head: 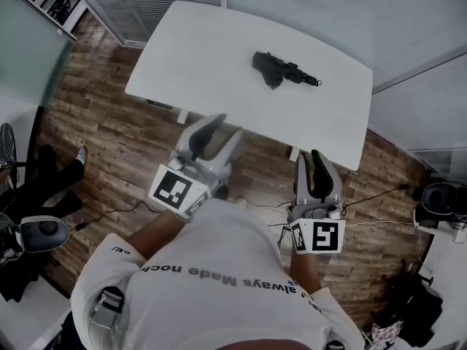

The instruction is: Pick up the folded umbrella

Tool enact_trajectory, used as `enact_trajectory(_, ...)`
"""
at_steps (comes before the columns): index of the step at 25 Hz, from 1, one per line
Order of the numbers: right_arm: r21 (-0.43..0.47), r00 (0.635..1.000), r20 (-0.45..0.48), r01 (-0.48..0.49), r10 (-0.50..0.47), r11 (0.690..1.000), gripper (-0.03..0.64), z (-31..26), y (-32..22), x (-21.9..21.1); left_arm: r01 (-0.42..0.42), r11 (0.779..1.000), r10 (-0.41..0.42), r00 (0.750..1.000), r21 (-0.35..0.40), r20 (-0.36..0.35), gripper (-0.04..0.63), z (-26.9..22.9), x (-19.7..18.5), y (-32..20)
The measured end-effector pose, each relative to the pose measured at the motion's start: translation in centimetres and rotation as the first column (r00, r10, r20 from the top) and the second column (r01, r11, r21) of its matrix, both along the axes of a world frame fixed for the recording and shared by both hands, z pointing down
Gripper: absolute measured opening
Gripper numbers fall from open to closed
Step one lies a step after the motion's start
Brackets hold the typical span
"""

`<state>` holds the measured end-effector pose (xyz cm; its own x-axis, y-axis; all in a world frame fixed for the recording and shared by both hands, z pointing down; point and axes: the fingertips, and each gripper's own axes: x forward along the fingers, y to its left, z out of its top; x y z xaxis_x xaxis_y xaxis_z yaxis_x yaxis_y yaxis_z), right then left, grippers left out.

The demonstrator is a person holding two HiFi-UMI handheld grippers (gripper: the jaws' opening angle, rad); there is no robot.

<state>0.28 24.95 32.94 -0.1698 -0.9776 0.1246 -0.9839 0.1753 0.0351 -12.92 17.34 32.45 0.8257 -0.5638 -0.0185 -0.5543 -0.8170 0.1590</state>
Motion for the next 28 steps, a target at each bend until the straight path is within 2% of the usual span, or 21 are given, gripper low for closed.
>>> enact_trajectory(8,-0.004,1.0,-0.002,0.011,-0.011,1.0,0.087,0.0,-7.0,-4.1,-0.025,1.0,0.025,1.0,-0.007,-0.002,0.155,0.4,-3.1,-6.8)
enact_trajectory(15,-0.016,1.0,-0.004,0.004,-0.004,1.0,0.086,0.3,-9.5,-4.7,-0.035,0.999,0.034,0.999,-0.025,-0.004,0.155,0.8,-3.7,-9.1)
enact_trajectory(24,-0.017,1.0,0.017,0.016,-0.016,1.0,0.086,0.8,-12.2,-2.6,-0.031,0.999,0.031,1.0,-0.032,0.002,0.155,1.1,-1.4,-11.3)
enact_trajectory(28,-0.014,0.999,0.034,0.021,-0.021,1.0,0.084,0.8,-13.6,0.1,-0.028,0.999,0.028,0.999,-0.039,0.018,0.155,1.2,1.3,-12.6)
